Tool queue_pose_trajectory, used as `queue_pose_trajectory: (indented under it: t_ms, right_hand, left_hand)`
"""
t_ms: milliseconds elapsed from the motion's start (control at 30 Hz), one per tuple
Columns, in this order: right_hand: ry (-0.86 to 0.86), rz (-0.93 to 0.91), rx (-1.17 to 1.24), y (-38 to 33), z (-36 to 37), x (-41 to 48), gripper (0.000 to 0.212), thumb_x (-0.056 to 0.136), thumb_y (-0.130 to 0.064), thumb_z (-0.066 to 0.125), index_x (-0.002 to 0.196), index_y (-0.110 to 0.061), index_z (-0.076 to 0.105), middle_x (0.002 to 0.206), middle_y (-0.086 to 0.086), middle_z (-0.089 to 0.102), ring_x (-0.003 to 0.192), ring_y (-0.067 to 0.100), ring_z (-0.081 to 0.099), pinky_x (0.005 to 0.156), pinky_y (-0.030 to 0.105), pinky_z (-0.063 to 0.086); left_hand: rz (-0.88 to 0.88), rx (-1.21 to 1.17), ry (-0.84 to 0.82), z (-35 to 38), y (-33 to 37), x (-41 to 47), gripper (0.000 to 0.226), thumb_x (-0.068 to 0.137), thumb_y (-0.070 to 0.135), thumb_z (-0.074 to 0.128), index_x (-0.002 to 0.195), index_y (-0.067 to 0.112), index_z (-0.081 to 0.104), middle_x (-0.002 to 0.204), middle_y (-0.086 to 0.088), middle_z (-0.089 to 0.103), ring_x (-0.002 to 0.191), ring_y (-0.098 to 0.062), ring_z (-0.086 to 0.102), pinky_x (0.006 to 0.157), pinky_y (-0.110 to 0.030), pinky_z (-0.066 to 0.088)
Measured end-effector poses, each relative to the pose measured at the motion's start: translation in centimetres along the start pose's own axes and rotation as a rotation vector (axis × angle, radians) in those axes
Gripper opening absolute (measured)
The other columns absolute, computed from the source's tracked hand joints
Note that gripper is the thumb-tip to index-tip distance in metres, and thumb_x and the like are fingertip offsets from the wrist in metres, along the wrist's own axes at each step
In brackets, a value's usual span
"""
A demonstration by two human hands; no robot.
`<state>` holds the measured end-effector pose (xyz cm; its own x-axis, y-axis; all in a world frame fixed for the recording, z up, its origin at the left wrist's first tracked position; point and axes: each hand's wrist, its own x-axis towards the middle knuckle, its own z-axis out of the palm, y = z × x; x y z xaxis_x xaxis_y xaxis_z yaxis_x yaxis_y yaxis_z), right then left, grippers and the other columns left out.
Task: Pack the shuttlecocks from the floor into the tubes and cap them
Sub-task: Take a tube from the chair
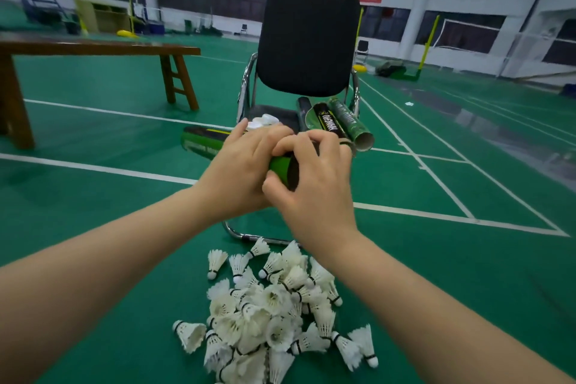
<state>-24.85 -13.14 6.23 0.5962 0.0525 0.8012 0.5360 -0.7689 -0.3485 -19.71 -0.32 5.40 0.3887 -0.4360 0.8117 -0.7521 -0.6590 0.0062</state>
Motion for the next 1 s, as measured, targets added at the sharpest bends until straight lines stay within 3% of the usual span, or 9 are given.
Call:
queue_pose_trajectory:
  t_ms: [133,267,433,667,767,900,1000]
  right_hand:
    - [-0.054,0.013,0.110,-1.0,1.2,-1.9,0.023,0.072,-0.040,0.050,0.094,-0.037,0.043,0.108,-0.001,0.046,0.095,0.023,0.040,0.079,0.030,0.035]
    - [-0.097,0.035,0.259,-1.2,4.2,-3.1,0.023,0.072,-0.038,0.052,0.094,-0.036,0.044,0.107,-0.002,0.046,0.099,0.022,0.042,0.085,0.019,0.029]
    - [-0.051,0.155,0.421,-0.5,9.5,-6.0,0.024,0.072,-0.032,0.056,0.095,-0.027,0.048,0.104,0.000,0.051,0.102,0.013,0.045,0.091,0.036,0.038]
    - [-0.077,0.366,0.530,2.0,16.1,-11.2,0.024,0.079,-0.036,0.048,0.102,-0.032,0.045,0.113,-0.003,0.043,0.112,0.016,0.043,0.098,0.037,0.039]
    - [-0.064,0.480,0.577,3.4,18.2,-12.0,0.034,0.079,-0.039,0.047,0.112,-0.039,0.038,0.115,-0.002,0.044,0.111,0.013,0.045,0.097,0.031,0.042]
    - [-0.116,0.654,0.649,6.2,20.2,-13.2,0.034,0.080,-0.045,0.046,0.113,-0.044,0.040,0.119,-0.001,0.049,0.108,0.019,0.054,0.091,0.044,0.048]
    - [-0.088,0.762,0.659,8.5,20.9,-13.6,0.020,0.085,-0.042,0.043,0.105,-0.041,0.046,0.108,-0.009,0.057,0.095,0.010,0.059,0.080,0.034,0.053]
  left_hand:
    - [0.056,0.012,-0.034,-1.5,-0.2,-2.1,0.047,0.077,0.036,0.049,0.117,0.011,0.041,0.106,-0.016,0.063,0.098,-0.025,0.052,0.091,-0.041,0.040]
    - [0.052,0.088,-0.099,-2.2,-2.0,-4.5,0.049,0.077,0.038,0.050,0.116,0.009,0.043,0.101,-0.016,0.064,0.093,-0.027,0.054,0.081,-0.038,0.042]
    - [0.027,0.173,-0.260,-1.0,-4.5,-8.1,0.052,0.074,0.044,0.050,0.114,0.012,0.045,0.096,-0.014,0.064,0.081,-0.034,0.063,0.071,-0.043,0.052]
    - [-0.060,0.219,-0.497,3.7,-7.1,-13.1,0.058,0.064,0.049,0.051,0.111,0.016,0.044,0.091,-0.008,0.063,0.075,-0.031,0.062,0.063,-0.040,0.052]
    - [-0.120,0.218,-0.553,6.0,-8.2,-14.6,0.068,0.057,0.048,0.064,0.112,0.014,0.043,0.090,-0.010,0.063,0.073,-0.031,0.061,0.062,-0.039,0.051]
    - [-0.185,0.247,-0.638,9.0,-9.3,-15.9,0.077,0.052,0.048,0.077,0.113,0.015,0.044,0.091,-0.009,0.063,0.075,-0.031,0.062,0.062,-0.040,0.050]
    - [-0.241,0.248,-0.679,11.4,-9.8,-16.5,0.078,0.052,0.052,0.077,0.113,0.016,0.045,0.091,-0.008,0.062,0.076,-0.031,0.061,0.064,-0.041,0.050]
